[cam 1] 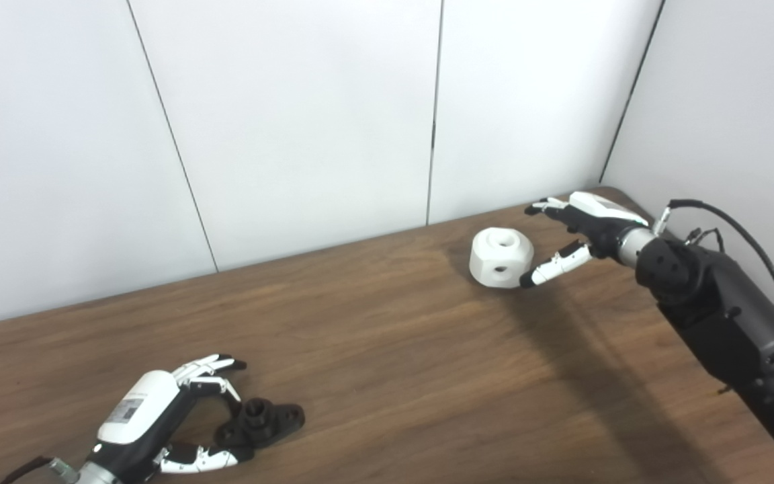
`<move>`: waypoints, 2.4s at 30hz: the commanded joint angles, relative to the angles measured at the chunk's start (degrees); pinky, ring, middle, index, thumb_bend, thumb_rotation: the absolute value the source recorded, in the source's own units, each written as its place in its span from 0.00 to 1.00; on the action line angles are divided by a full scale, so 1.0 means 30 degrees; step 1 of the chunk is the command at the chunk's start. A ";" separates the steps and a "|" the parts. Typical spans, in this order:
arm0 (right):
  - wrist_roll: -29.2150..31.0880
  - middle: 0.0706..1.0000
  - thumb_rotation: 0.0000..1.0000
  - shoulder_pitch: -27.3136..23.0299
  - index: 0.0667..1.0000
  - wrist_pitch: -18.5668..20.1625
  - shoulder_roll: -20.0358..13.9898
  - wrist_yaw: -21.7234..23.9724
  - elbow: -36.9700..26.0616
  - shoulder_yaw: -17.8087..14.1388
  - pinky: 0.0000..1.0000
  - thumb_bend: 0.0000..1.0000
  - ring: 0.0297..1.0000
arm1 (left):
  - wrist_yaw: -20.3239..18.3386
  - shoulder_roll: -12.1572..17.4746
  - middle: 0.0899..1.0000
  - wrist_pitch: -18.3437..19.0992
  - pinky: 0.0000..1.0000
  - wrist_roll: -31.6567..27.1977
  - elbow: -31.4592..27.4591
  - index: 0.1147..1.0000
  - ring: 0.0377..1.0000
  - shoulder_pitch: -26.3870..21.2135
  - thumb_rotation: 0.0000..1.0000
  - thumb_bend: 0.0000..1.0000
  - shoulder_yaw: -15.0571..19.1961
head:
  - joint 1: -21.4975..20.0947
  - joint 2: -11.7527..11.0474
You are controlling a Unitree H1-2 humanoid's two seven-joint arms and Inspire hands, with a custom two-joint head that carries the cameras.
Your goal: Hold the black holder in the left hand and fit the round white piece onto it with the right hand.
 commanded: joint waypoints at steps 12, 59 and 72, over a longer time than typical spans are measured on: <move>0.0570 1.00 0.45 -0.0560 0.95 -0.0157 -0.0664 -0.0951 -0.0048 -0.0783 0.86 0.97 1.00 | -0.1735 0.0602 0.84 0.0418 0.85 0.0901 0.0611 0.42 0.90 0.0802 0.05 0.52 -0.0523 | 0.0187 0.0018; -0.0319 0.93 0.37 -0.2251 0.78 -0.2992 0.2400 -0.5708 0.5341 0.1885 0.77 0.86 0.89 | -0.2680 0.0392 0.81 0.0654 0.83 0.0857 -0.1065 0.42 0.86 0.1564 0.05 0.52 0.0425 | 0.0911 0.0593; 0.0041 0.70 0.15 -0.1706 0.44 -0.4818 0.4800 -1.1107 0.6390 0.0263 0.68 0.53 0.76 | -0.3032 0.0339 0.81 0.0670 0.83 0.0746 -0.1307 0.42 0.86 0.1762 0.04 0.52 0.0621 | 0.1101 0.0926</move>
